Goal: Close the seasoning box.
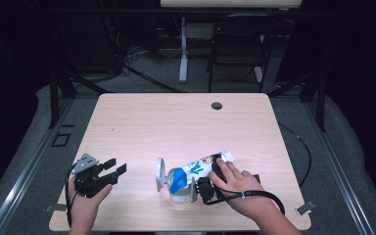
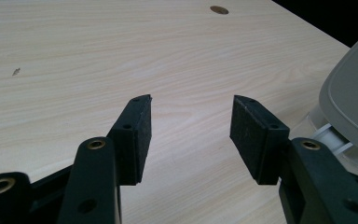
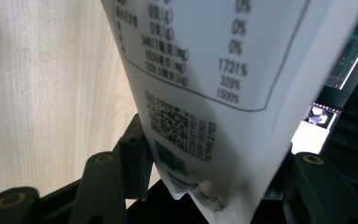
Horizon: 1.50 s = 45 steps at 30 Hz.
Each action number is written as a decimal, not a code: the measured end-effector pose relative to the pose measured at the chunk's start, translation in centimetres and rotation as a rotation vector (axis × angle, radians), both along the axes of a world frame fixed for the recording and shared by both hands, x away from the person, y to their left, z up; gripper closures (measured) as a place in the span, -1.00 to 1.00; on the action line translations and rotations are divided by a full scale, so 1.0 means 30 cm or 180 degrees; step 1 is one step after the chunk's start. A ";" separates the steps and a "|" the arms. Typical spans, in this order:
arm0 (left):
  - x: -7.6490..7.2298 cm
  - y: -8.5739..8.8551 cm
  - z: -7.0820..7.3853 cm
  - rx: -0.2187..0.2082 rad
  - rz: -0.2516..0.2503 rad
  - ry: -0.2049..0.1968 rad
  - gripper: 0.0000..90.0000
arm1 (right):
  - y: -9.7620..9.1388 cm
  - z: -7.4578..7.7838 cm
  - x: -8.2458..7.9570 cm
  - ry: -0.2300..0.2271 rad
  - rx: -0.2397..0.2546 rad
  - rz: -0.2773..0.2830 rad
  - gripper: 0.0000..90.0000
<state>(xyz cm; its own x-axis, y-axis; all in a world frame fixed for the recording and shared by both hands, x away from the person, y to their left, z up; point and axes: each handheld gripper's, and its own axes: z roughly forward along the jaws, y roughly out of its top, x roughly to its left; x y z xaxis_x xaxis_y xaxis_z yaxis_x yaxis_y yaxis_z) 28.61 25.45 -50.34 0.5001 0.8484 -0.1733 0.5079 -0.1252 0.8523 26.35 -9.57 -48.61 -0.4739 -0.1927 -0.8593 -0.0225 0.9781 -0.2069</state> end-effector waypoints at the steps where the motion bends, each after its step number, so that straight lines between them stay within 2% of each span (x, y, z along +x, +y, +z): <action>1: 0.000 0.000 0.000 -0.0002 0.0001 0.0001 0.09 | 0.000 0.000 0.000 -0.0003 -0.0004 0.0003 0.08; 15: 0.000 -0.001 -0.001 -0.0008 0.0004 0.0007 0.09 | 0.002 0.000 0.001 -0.0016 -0.0021 0.0004 0.09; 17: 0.000 -0.001 -0.001 -0.0007 0.0003 0.0007 0.09 | 0.004 0.003 -0.001 -0.0033 -0.0062 -0.0002 0.09; 20: -0.001 -0.001 -0.001 -0.0009 0.0003 0.0006 0.09 | 0.003 -0.001 0.001 -0.0018 -0.0019 0.0010 0.09; 45: -0.001 -0.002 -0.002 -0.0009 0.0005 0.0012 0.09 | 0.004 -0.001 -0.003 -0.0048 -0.0060 0.0026 0.09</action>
<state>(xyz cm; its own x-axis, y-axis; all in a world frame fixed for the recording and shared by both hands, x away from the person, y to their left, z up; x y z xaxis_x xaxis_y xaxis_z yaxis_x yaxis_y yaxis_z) 28.60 25.40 -50.38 0.4982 0.8487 -0.1776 0.5113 -0.1221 0.8507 26.26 -9.46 -48.64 -0.4593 -0.2127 -0.8624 -0.0271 0.9738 -0.2258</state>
